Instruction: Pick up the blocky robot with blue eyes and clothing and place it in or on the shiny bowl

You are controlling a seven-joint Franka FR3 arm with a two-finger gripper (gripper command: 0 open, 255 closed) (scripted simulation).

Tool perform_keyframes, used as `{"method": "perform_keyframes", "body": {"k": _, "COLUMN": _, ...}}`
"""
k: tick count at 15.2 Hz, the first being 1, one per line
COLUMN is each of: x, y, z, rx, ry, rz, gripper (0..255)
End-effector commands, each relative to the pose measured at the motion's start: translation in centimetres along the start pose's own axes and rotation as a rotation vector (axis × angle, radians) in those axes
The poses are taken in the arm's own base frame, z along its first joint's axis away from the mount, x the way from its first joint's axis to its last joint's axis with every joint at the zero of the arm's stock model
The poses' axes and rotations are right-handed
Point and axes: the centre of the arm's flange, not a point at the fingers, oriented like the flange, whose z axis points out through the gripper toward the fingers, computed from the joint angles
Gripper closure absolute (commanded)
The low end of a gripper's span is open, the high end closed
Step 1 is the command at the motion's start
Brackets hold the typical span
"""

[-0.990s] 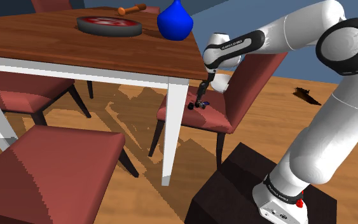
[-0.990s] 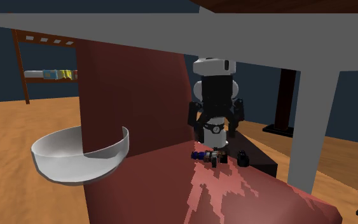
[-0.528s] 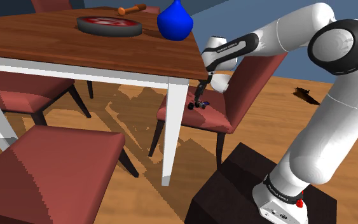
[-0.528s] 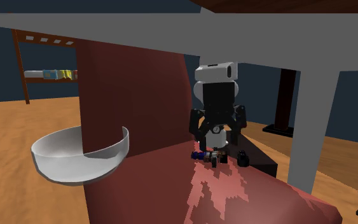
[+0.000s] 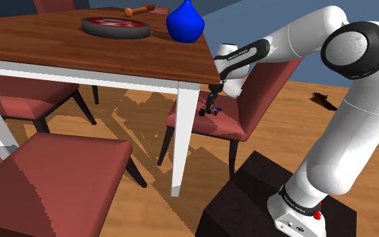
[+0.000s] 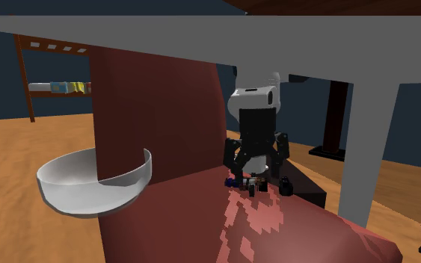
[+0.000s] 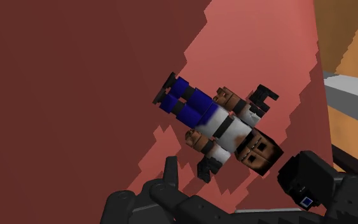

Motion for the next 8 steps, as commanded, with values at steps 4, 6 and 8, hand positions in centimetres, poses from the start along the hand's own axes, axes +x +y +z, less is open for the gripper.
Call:
{"method": "perform_keyframes", "body": {"k": 4, "x": 0.20, "y": -0.05, "z": 0.36, "rx": 0.003, "ry": -0.004, "rz": -0.002, "gripper": 255}}
{"method": "perform_keyframes", "body": {"k": 6, "x": 0.05, "y": -0.03, "z": 0.46, "rx": 0.003, "ry": -0.004, "rz": -0.002, "gripper": 255}}
{"method": "perform_keyframes", "body": {"k": 8, "x": 0.06, "y": -0.03, "z": 0.52, "rx": 0.003, "ry": -0.004, "rz": -0.002, "gripper": 255}}
